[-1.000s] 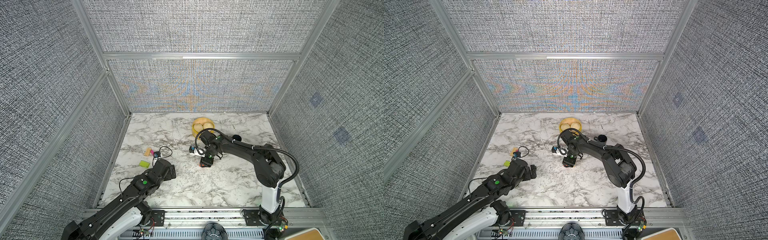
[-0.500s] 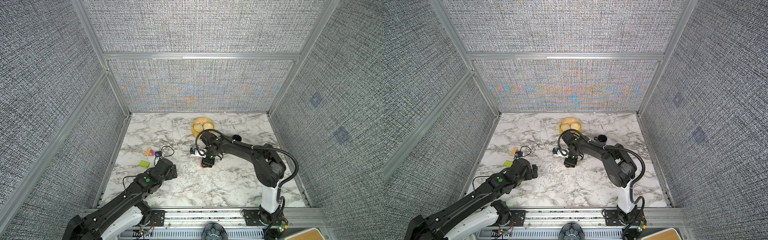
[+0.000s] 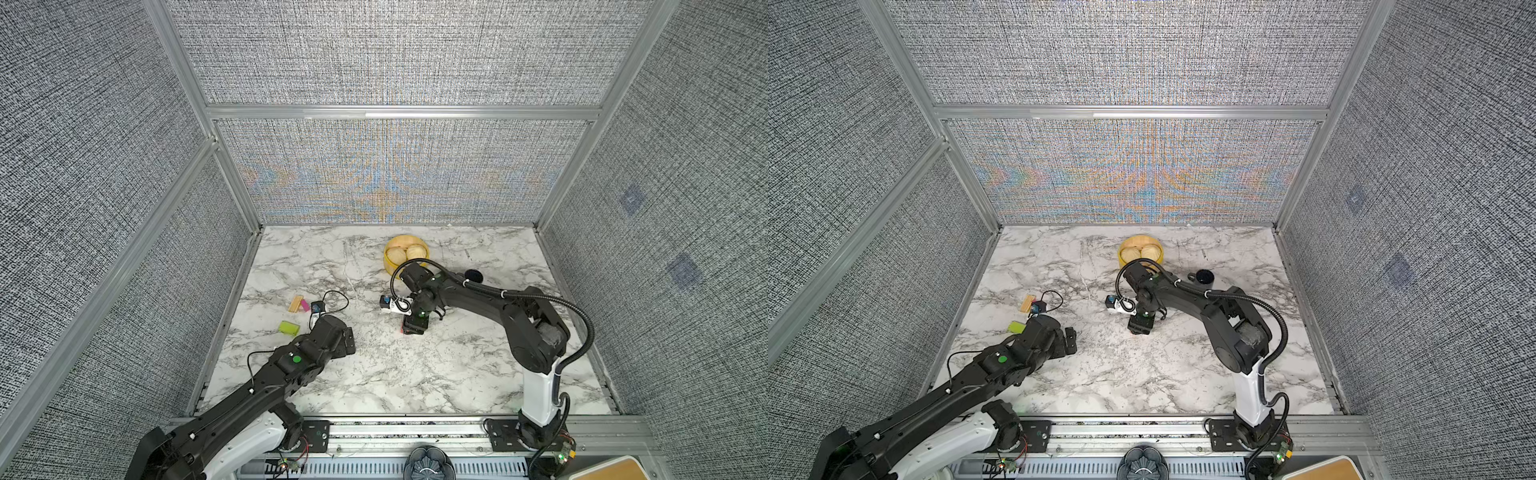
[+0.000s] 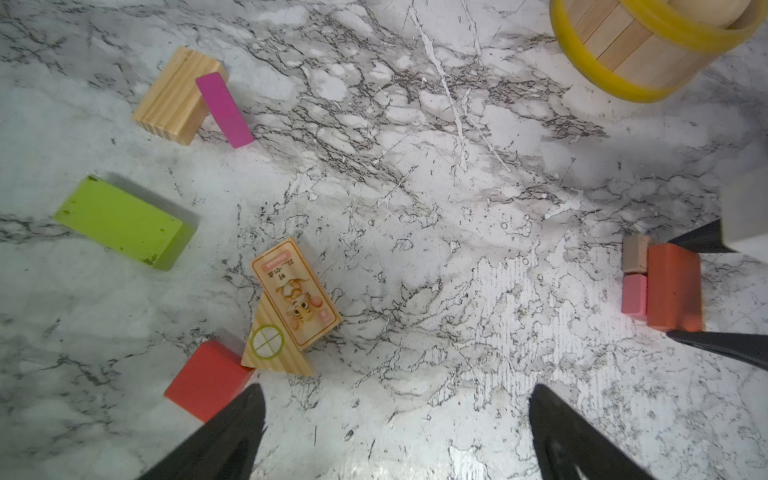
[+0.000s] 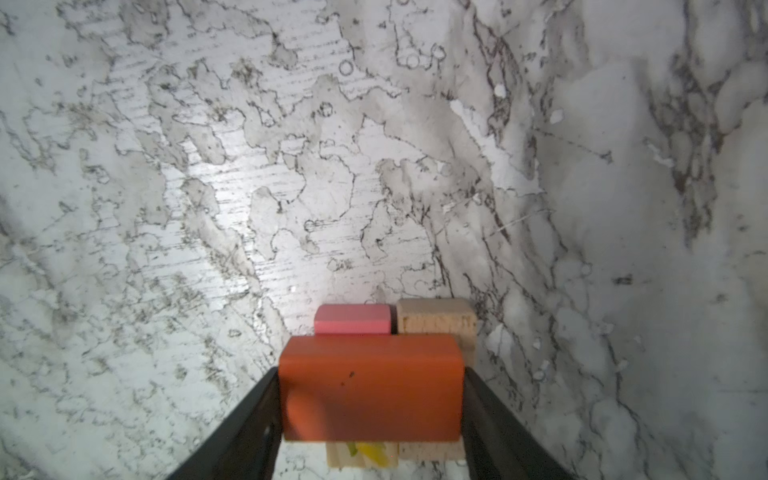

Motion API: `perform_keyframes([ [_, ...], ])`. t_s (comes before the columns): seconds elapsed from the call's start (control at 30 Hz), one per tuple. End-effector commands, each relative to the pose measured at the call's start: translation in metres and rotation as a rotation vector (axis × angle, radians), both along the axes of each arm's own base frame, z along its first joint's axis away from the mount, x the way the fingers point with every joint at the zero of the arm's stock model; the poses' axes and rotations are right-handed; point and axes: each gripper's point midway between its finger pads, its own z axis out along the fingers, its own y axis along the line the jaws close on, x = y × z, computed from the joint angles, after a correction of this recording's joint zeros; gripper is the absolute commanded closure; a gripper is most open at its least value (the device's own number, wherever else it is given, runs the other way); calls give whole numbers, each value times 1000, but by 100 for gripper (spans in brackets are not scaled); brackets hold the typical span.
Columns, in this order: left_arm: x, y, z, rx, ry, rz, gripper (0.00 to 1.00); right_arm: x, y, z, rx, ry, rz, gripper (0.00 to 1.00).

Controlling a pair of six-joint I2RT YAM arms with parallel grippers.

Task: Build the wood block tower
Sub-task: 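Release the orange block onto the block group and open the right gripper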

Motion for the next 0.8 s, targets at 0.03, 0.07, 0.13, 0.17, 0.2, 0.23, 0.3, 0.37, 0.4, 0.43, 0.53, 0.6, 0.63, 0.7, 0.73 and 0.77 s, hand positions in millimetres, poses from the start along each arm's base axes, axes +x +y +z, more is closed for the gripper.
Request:
perform_keyframes([
  [0.03, 2, -2, 1, -4, -10, -8, 1, 4, 0, 3, -2, -12, -13, 33],
  [0.07, 2, -2, 1, -5, -11, -9, 0, 5, 1, 3, 0, -12, -14, 33],
  [0.13, 2, -2, 1, -6, -10, -9, 0, 7, 1, 2, -6, -16, -23, 34],
  [0.17, 2, -2, 0, -5, -10, -9, 0, 7, 1, 2, -9, -16, -26, 35],
  [0.2, 2, -2, 0, -7, -9, -10, 0, 8, 1, 2, -11, -17, -28, 35],
  [0.23, 2, -2, 0, -7, -8, -10, 0, 8, 1, 1, -15, -19, -27, 35],
  [0.3, 2, -2, 0, -9, -9, -10, 0, 7, 2, 1, -14, -19, -28, 35],
  [0.37, 2, -2, 0, -8, -9, -10, 0, 7, 2, 1, -13, -18, -27, 35],
  [0.4, 1, -2, -1, -7, -8, -11, 0, 7, 2, 0, -15, -19, -26, 35],
  [0.43, 1, -2, -1, -7, -9, -11, 1, 7, 2, 1, -15, -21, -27, 35],
  [0.53, 1, -1, -1, -7, -8, -8, 0, 7, 1, 1, -17, -29, -28, 32],
  [0.6, 2, -2, 0, -7, -8, -10, 1, 8, 1, 2, -12, -33, -29, 30],
  [0.63, 2, -1, 0, -6, -10, -8, 1, 8, 2, 3, -10, -34, -32, 29],
  [0.7, 2, -2, 2, -5, -8, -12, 0, 8, 2, 3, -9, -30, -35, 27],
  [0.73, 2, -3, 3, -6, -8, -16, 0, 8, 2, 4, -10, -28, -39, 27],
  [0.77, 2, -3, 5, -6, -7, -17, 0, 7, 3, 6, -4, -28, -39, 26],
])
